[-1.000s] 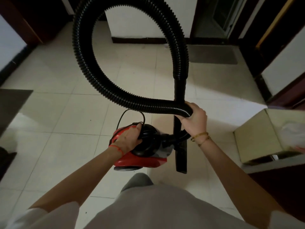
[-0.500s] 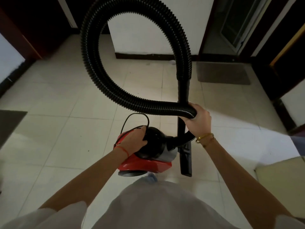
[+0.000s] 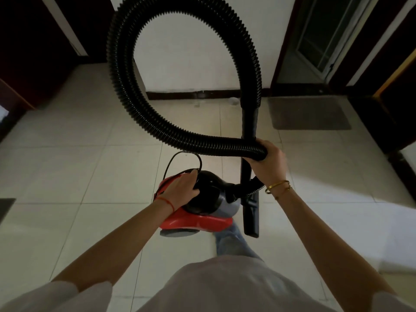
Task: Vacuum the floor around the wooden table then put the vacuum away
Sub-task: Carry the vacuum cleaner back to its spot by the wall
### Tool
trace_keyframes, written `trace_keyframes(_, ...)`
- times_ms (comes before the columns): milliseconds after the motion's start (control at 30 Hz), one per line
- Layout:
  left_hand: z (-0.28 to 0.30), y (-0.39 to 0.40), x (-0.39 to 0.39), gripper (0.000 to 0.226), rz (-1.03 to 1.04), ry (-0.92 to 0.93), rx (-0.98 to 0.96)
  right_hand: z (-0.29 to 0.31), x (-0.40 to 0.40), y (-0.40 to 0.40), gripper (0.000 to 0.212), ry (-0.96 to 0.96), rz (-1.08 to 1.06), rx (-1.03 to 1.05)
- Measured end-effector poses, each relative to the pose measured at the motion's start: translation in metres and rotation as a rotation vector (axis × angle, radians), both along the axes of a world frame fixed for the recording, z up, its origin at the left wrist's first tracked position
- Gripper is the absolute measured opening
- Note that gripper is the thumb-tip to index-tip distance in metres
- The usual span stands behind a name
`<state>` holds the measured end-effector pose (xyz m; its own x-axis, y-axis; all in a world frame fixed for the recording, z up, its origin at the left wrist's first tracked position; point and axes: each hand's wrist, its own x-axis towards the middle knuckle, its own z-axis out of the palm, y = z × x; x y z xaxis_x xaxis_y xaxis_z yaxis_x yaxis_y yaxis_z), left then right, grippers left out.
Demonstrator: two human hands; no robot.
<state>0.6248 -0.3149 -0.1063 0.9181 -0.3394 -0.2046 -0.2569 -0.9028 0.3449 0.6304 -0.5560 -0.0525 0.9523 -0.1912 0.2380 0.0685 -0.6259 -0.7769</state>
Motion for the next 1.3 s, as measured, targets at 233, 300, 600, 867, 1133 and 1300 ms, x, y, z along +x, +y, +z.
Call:
trace_keyframes(233, -0.008, 0.015, 0.177, 0.034, 0.024, 0.008, 0.024, -0.013, 0.186, 0.011, 0.035, 0.017, 0.056, 0.046)
trace_keyframes(300, -0.007, 0.018, 0.224, 0.035, 0.028, 0.005, 0.016, -0.012, 0.239, 0.014, 0.035, 0.028, 0.062, 0.053)
trace_keyframes(600, -0.007, 0.044, 0.436, 0.037, 0.059, -0.021, 0.007, -0.006, 0.457, 0.043, 0.033, 0.041, 0.098, 0.039)
trace_keyframes(867, -0.027, 0.087, 0.625, 0.035, 0.036, -0.023, 0.004, -0.024, 0.646, 0.088, 0.027, 0.061, 0.086, 0.029)
trace_keyframes(1133, -0.035, 0.128, 0.801, 0.04, -0.011, -0.009, 0.003, -0.031, 0.804, 0.128, 0.039, 0.054, -0.054, -0.02)
trace_keyframes(1300, -0.041, 0.142, 0.891, 0.04, -0.013, 0.037, -0.002, -0.037, 0.889, 0.144, 0.033, 0.038, -0.109, -0.002)
